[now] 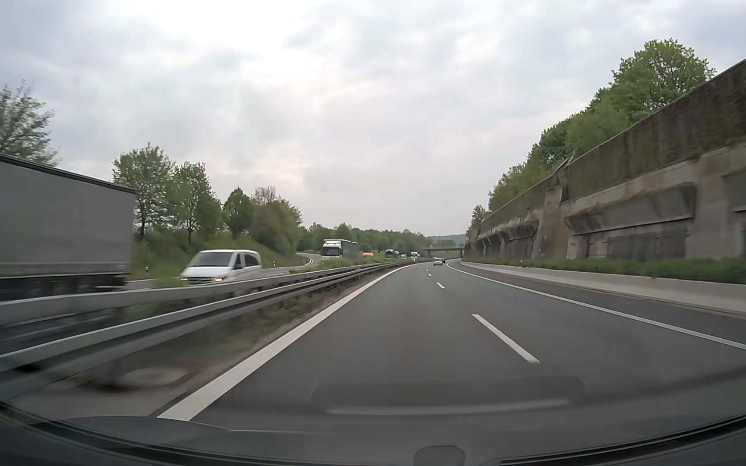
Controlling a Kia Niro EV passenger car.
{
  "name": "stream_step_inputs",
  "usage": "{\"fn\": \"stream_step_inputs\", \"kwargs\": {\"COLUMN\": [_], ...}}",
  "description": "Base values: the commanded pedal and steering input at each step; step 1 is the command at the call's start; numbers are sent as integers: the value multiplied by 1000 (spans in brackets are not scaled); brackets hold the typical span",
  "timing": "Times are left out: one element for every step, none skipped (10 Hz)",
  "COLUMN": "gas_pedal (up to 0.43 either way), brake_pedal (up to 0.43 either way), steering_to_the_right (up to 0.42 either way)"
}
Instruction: Follow the waypoints while adhering to traffic rules and regulations
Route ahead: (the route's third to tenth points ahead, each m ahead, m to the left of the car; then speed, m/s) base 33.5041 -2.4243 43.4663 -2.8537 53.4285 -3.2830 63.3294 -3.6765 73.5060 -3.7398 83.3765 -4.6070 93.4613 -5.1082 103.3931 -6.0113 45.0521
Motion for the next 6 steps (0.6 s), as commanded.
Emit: {"fn": "stream_step_inputs", "kwargs": {"gas_pedal": [421, 421, 409, 370, 370, 370], "brake_pedal": [0, 0, 0, 0, 0, 0], "steering_to_the_right": [9, 9, 9, 9, 10, 9]}}
